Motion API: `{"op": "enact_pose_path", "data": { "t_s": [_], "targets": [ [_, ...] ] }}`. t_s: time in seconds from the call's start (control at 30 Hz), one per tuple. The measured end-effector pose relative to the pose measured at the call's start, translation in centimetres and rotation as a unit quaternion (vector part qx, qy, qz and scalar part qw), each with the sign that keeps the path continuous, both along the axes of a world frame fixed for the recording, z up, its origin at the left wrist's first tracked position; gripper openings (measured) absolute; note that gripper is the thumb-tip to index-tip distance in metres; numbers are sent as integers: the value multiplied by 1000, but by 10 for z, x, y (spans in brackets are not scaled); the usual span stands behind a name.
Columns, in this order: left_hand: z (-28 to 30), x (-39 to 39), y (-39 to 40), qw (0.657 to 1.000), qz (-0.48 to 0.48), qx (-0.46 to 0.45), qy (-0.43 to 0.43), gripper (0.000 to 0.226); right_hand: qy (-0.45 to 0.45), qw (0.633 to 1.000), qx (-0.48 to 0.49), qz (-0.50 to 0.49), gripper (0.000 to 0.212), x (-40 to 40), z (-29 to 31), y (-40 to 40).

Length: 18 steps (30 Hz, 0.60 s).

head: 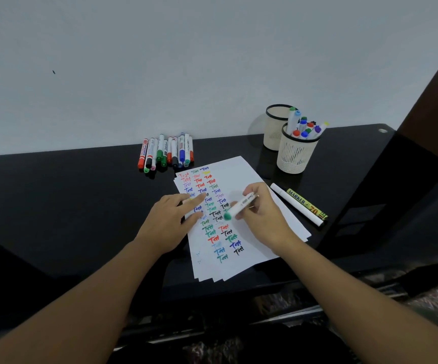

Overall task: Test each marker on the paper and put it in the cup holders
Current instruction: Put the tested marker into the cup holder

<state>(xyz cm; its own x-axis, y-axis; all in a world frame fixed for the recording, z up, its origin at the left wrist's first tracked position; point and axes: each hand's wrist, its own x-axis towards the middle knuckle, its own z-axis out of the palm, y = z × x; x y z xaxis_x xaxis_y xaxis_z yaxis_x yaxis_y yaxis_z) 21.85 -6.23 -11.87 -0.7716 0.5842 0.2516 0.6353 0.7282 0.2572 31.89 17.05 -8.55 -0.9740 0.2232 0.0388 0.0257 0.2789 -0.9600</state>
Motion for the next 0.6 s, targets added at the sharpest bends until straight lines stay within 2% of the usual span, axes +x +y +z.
{"op": "enact_pose_path", "data": {
  "t_s": [0.03,0.07,0.1,0.17,0.3,0.4,0.6],
  "targets": [
    [0,1,0,1000,-3,-10,-6,57,12,1000,-16,-6,7,3,0,-1],
    [0,1,0,1000,-4,-15,-14,58,23,999,-25,-15,9,6,2,-3],
    [0,1,0,1000,-1,-17,-20,57,28,999,-33,-23,21,9,2,-3],
    [2,1,3,999,6,-14,-34,45,29,998,-22,-44,31,15,0,-1],
    [3,8,8,998,19,-4,-61,44,20,998,27,-55,15,21,-10,4],
    [1,11,8,998,23,-3,-59,46,36,998,26,-43,3,22,-13,4],
    [0,10,7,998,32,-3,-56,65,34,998,16,-42,8,27,-11,4]
  ]
}}
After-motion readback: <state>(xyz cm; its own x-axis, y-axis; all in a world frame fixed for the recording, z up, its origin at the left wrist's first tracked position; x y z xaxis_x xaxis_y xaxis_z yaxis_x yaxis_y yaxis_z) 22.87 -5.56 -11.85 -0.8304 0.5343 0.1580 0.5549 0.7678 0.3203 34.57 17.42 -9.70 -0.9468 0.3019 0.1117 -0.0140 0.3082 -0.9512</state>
